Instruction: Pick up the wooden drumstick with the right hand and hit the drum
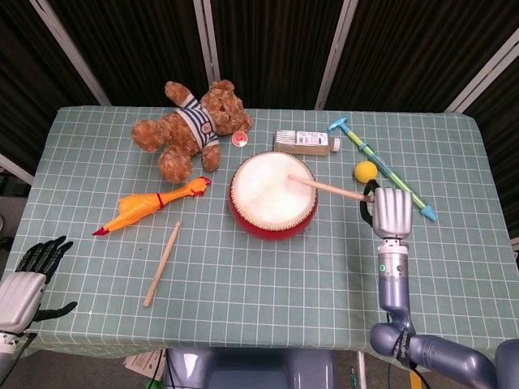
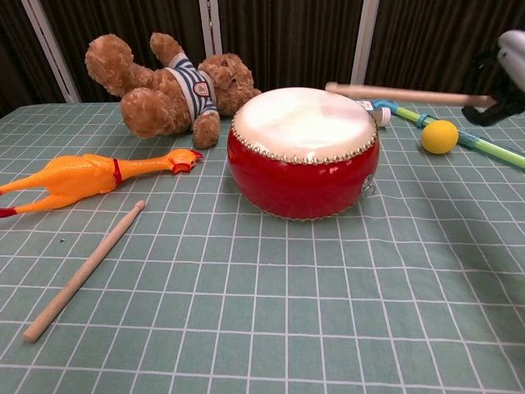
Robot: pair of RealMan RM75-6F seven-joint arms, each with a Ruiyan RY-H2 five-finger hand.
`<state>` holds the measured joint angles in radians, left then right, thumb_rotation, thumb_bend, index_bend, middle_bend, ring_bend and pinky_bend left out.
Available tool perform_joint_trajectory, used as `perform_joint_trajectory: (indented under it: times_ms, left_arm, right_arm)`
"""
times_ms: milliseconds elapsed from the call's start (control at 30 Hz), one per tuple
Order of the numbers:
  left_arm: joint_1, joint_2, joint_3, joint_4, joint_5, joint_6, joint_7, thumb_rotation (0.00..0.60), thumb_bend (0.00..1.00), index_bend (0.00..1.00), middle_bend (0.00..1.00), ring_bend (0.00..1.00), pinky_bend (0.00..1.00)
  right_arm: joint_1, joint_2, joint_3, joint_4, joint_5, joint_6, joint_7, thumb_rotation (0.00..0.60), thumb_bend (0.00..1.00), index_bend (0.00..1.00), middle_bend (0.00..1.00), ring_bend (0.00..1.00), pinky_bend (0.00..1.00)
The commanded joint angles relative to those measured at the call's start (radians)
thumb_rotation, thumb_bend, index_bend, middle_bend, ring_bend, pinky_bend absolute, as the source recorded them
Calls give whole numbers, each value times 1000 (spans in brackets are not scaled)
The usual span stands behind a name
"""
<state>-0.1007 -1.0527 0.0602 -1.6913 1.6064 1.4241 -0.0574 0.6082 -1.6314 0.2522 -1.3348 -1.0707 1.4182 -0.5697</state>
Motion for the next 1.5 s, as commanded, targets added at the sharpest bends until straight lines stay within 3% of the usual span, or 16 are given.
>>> perform_joint_trajectory:
  times_ms: [33, 300, 500, 833, 1033, 1267, 1500]
  left_arm:
    - [0, 2, 2, -1, 4, 2, -2, 600, 0, 0, 0, 0, 0]
    - [2, 3, 6, -4, 9, 3, -6, 600, 0, 0, 0, 0, 0]
    - [2, 3, 7, -9, 7, 0, 1, 600, 0, 0, 0, 0, 0]
    - [2, 2, 5, -16, -6, -6, 11, 600, 0, 0, 0, 0, 0]
    - [4, 1, 5, -17, -4, -2, 17, 600, 0, 0, 0, 0, 0]
    - [6, -5, 6, -15, 2, 2, 26, 600, 0, 0, 0, 0, 0]
    - [7, -8, 6, -15, 2, 3, 34, 600, 0, 0, 0, 0, 0]
  right_arm:
    - [49, -36, -185, 186, -165, -50, -246, 600, 805, 989, 1000, 1000, 909]
    - [31, -12, -112, 115, -172, 6, -202, 600, 805, 989, 1000, 1000, 909]
    - [-8, 19, -40, -3, -121, 41, -120, 600, 805, 989, 1000, 1000, 909]
    - [-81, 113, -22, -133, -92, 51, -41, 600, 804, 989, 1000, 1000, 909]
    - [-147, 168, -46, -215, -67, 43, 32, 600, 805, 989, 1000, 1000, 909]
    - [-236, 217, -134, -254, -124, 68, 100, 600, 805, 989, 1000, 1000, 909]
    - [-289, 208, -197, -259, -93, 31, 85, 600, 804, 989, 1000, 1000, 909]
